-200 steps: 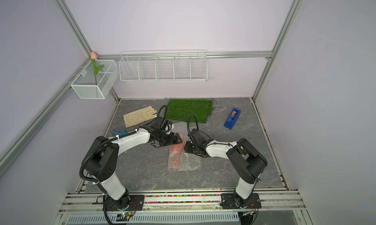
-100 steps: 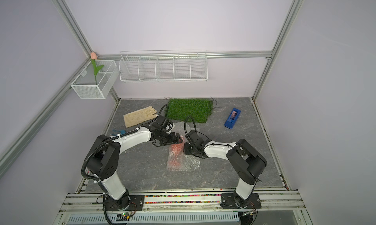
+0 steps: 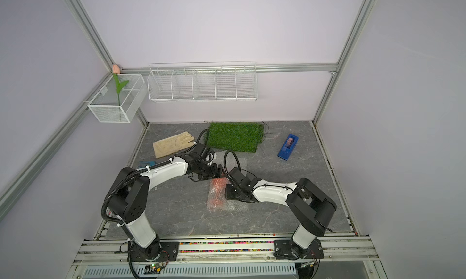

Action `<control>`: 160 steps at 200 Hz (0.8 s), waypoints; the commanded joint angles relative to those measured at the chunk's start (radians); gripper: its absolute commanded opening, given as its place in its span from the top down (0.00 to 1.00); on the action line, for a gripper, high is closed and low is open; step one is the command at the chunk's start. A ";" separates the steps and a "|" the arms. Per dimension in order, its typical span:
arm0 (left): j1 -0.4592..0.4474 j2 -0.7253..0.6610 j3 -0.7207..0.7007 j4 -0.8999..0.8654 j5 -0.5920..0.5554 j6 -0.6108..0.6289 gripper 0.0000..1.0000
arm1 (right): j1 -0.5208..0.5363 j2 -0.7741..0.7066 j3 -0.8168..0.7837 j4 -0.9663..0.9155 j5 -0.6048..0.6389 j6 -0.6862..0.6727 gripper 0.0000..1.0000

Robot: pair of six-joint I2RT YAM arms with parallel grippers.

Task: Wrap wine glasses in bubble wrap
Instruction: Wrap the wine glass in bubble wrap.

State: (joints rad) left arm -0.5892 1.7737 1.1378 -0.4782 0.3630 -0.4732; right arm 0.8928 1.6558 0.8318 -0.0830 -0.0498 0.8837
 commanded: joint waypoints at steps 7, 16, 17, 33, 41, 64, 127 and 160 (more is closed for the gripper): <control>0.001 0.034 0.022 -0.053 -0.059 0.002 0.19 | 0.021 0.029 -0.015 0.079 -0.031 0.029 0.65; 0.001 0.032 0.022 -0.059 -0.069 0.004 0.19 | 0.024 0.024 -0.020 0.103 -0.043 0.029 0.65; 0.001 0.032 0.022 -0.060 -0.069 0.004 0.19 | 0.023 0.023 -0.020 0.105 -0.045 0.029 0.65; 0.001 0.035 0.026 -0.074 -0.084 0.007 0.21 | 0.024 0.008 -0.020 0.098 -0.049 0.021 0.65; 0.000 0.039 0.032 -0.085 -0.093 0.011 0.22 | 0.021 -0.007 -0.022 0.085 -0.042 0.014 0.65; -0.016 0.057 0.072 -0.154 -0.154 0.029 0.23 | 0.004 -0.069 -0.053 0.066 -0.033 -0.004 0.64; -0.095 0.151 0.273 -0.449 -0.402 0.044 0.27 | -0.109 -0.263 -0.140 -0.052 0.019 -0.051 0.63; -0.145 0.243 0.402 -0.633 -0.537 0.007 0.28 | -0.176 -0.315 -0.173 -0.071 0.017 -0.052 0.62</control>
State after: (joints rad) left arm -0.7116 1.9362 1.4841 -0.8680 0.0269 -0.4507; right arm 0.7502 1.3693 0.6888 -0.1020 -0.0475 0.8474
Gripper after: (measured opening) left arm 0.735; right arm 0.381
